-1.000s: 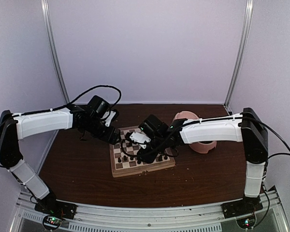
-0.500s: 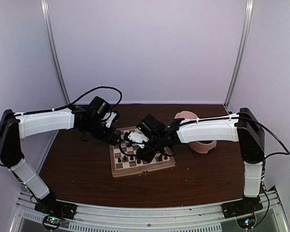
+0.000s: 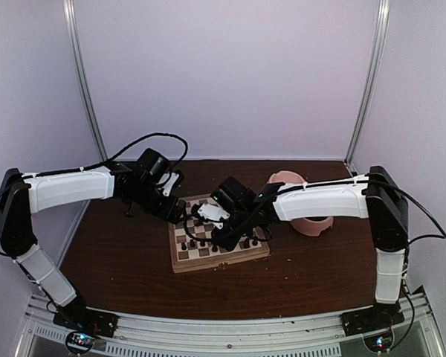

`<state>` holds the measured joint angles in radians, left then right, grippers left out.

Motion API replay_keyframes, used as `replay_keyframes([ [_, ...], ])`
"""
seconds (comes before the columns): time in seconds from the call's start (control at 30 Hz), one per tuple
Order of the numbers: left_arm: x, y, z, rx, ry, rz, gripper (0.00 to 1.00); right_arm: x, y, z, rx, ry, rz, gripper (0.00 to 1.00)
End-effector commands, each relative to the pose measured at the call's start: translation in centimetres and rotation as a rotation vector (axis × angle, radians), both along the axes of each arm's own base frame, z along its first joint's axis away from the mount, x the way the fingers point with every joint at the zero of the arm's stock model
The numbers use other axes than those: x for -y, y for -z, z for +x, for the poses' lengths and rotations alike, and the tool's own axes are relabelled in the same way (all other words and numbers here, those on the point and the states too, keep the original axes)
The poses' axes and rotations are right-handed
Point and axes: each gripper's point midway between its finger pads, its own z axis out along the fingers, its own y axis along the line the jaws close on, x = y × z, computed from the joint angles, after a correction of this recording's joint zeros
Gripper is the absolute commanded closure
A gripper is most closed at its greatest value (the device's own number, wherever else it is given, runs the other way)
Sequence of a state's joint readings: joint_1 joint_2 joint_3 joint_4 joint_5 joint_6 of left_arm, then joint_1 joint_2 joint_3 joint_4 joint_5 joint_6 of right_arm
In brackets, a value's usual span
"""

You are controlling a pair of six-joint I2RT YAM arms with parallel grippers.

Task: Set up the chess pieces on the board
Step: Pick up the queen from e8, then place the queen at d8.

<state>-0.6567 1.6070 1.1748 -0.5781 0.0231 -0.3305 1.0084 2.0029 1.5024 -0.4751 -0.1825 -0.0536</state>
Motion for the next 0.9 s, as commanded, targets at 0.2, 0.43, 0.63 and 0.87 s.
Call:
replay_keyframes([
  [0.2,1.0,-0.8,0.4,0.012,0.019,-0.026,0.20,1.6,-2.5,0.0,0.058,0.033,0.011,0.90],
  [0.43,1.1,-0.7,0.4,0.008,0.020,-0.031,0.20,2.6,-1.8,-0.1,0.061,0.043,-0.022,0.90],
  [0.63,1.2,-0.7,0.3,0.005,0.023,-0.033,0.20,3.1,-1.3,0.1,0.078,0.055,-0.046,0.90],
  [0.87,1.3,-0.8,0.3,0.005,0.026,-0.035,0.20,3.0,-1.1,0.4,0.084,0.059,-0.051,0.90],
])
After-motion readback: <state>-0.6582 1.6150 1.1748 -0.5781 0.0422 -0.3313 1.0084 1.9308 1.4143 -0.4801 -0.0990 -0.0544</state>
